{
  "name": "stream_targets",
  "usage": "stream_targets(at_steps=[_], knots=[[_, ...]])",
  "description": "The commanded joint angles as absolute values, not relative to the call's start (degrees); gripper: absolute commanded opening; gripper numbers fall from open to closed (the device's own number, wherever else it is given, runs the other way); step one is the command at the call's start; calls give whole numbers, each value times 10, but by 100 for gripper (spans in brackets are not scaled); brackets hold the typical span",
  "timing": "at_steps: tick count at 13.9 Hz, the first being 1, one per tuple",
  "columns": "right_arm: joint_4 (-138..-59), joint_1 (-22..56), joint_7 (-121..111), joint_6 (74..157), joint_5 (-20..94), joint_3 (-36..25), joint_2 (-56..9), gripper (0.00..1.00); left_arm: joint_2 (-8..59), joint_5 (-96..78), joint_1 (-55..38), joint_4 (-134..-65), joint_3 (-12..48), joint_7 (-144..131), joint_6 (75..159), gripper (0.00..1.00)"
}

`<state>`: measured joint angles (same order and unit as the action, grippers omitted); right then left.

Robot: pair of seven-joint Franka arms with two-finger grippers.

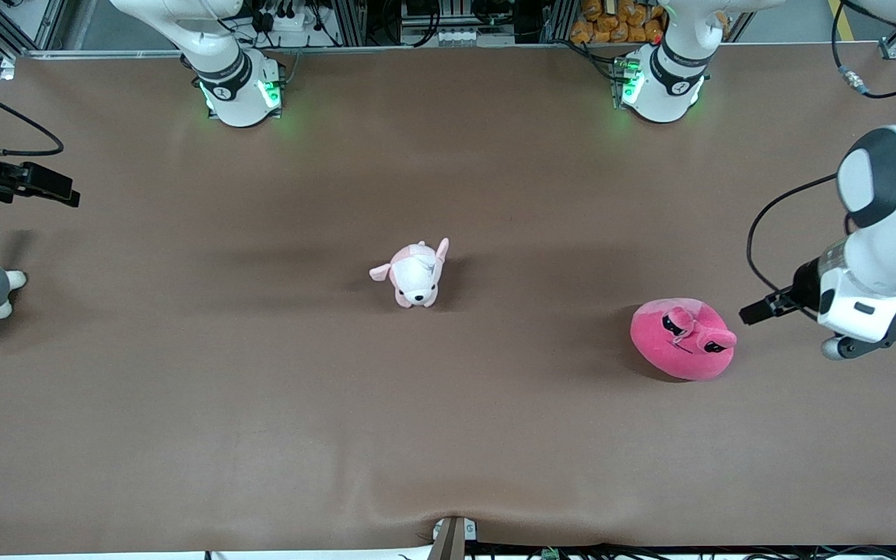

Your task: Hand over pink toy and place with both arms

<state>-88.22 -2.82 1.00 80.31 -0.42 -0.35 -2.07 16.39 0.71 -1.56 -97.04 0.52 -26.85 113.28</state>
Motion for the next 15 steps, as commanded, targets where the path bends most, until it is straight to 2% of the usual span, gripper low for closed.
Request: stream_targets(at_steps=[1,12,15], knots=[[-880,-29,11,799,-5,-3,-22,100,181,0,-18,-978,5,-356,1170,100],[-878,-25,20,780,4,-2,-33,100,228,-49,-16,-982,9,-586,1231,100],[-874,9,11,787,-8,-3,-46,100,229,-49,-16,-996,9,-585,1232,100]])
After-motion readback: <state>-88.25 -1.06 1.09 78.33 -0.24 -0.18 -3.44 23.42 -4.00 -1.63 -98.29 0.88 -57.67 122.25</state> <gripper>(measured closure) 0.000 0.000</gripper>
